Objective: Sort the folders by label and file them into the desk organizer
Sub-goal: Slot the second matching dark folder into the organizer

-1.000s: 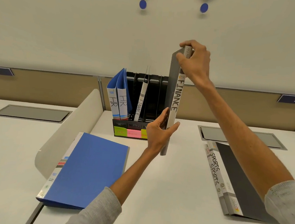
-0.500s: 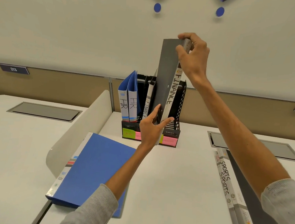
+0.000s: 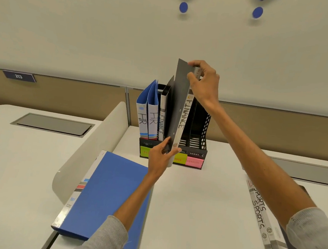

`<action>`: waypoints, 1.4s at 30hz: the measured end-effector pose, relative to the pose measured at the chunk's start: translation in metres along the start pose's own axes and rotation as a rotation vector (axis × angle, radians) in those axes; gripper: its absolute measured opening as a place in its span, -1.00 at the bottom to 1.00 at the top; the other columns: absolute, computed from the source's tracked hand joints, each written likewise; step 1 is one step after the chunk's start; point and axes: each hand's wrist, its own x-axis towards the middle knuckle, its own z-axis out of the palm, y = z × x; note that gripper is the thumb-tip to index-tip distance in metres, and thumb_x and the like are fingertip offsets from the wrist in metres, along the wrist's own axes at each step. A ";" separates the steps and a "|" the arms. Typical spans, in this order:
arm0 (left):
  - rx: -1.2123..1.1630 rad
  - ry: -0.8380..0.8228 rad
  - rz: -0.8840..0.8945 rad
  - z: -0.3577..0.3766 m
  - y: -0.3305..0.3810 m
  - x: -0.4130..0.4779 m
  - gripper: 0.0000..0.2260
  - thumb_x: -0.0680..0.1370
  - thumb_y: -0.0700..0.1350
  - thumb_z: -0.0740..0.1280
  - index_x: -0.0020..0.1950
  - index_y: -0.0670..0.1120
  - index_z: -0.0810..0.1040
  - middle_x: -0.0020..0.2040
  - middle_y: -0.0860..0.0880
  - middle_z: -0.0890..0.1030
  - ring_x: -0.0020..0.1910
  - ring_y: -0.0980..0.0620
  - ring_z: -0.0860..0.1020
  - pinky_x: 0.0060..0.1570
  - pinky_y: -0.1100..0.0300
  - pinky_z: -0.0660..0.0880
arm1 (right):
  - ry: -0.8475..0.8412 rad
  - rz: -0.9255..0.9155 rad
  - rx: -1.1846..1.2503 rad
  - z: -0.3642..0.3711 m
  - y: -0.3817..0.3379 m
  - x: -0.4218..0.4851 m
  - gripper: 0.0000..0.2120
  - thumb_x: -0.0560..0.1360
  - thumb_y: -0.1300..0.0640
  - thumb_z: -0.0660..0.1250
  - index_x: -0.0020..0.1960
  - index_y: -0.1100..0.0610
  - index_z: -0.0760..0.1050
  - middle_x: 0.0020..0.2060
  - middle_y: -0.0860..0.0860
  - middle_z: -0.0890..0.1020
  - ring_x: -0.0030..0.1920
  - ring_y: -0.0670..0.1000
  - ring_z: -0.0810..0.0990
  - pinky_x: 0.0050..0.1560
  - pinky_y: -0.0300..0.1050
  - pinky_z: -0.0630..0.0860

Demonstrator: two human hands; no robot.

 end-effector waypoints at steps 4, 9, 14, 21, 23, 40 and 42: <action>0.080 -0.045 -0.048 -0.007 -0.023 0.000 -0.47 0.50 0.05 0.43 0.40 -0.14 0.48 0.11 0.03 0.67 0.07 0.09 0.63 0.11 0.08 0.60 | -0.072 0.016 -0.036 0.008 0.008 0.006 -0.72 0.51 0.19 0.28 0.21 0.08 0.53 -0.05 -0.11 0.55 -0.24 -0.18 0.51 -0.13 -0.14 0.63; 0.131 -0.050 -0.074 -0.014 -0.044 0.000 -0.63 0.56 -0.13 0.39 0.36 -0.17 0.51 0.12 -0.09 0.67 0.13 -0.03 0.62 0.18 0.08 0.55 | -0.203 0.050 -0.085 0.014 0.015 0.010 -0.75 0.63 0.05 0.20 0.30 0.00 0.38 -0.10 -0.03 0.48 -0.27 -0.04 0.55 -0.21 0.08 0.67; 0.200 -0.029 -0.171 -0.014 -0.052 0.014 -0.60 0.59 -0.09 0.34 0.41 -0.18 0.45 0.21 -0.11 0.63 0.21 -0.03 0.58 0.24 0.10 0.49 | -0.258 0.045 -0.103 0.022 0.019 0.015 -0.73 0.64 -0.01 0.18 0.32 0.01 0.33 -0.28 -0.09 0.38 -0.30 0.00 0.54 -0.22 0.10 0.67; 0.360 -0.132 -0.151 -0.023 -0.056 0.045 -0.46 0.62 -0.02 0.29 0.56 -0.08 0.22 0.11 -0.09 0.67 -0.03 -0.01 0.66 -0.08 0.22 0.53 | -0.307 0.022 -0.112 0.036 0.024 0.024 -0.74 0.64 0.04 0.19 0.31 0.02 0.31 -0.27 -0.09 0.42 -0.44 -0.16 0.54 -0.28 -0.02 0.68; 0.454 -0.163 -0.122 -0.025 -0.056 0.054 -0.45 0.61 0.03 0.29 0.56 -0.04 0.22 0.02 -0.06 0.69 -0.12 0.04 0.66 -0.17 0.28 0.46 | -0.312 0.024 -0.113 0.039 0.026 0.028 -0.74 0.64 0.05 0.19 0.31 0.01 0.31 -0.28 -0.07 0.44 -0.43 -0.16 0.54 -0.30 -0.02 0.67; 0.802 -0.118 -0.096 -0.031 -0.064 0.098 -0.54 0.51 0.22 0.35 0.27 -0.05 0.56 0.05 -0.04 0.68 0.03 -0.03 0.62 -0.03 0.13 0.49 | -0.319 -0.035 -0.143 0.072 0.038 0.048 -0.73 0.64 0.01 0.16 0.32 -0.02 0.30 -0.18 -0.11 0.50 -0.36 -0.05 0.62 -0.21 0.03 0.67; 0.764 -0.094 -0.106 -0.030 -0.065 0.101 -0.54 0.48 0.25 0.37 0.20 -0.05 0.56 0.06 -0.03 0.67 0.04 -0.04 0.61 -0.03 0.10 0.49 | -0.294 -0.039 -0.157 0.071 0.044 0.050 -0.73 0.64 0.00 0.16 0.33 -0.02 0.30 -0.13 -0.06 0.53 -0.41 -0.14 0.59 -0.24 -0.01 0.67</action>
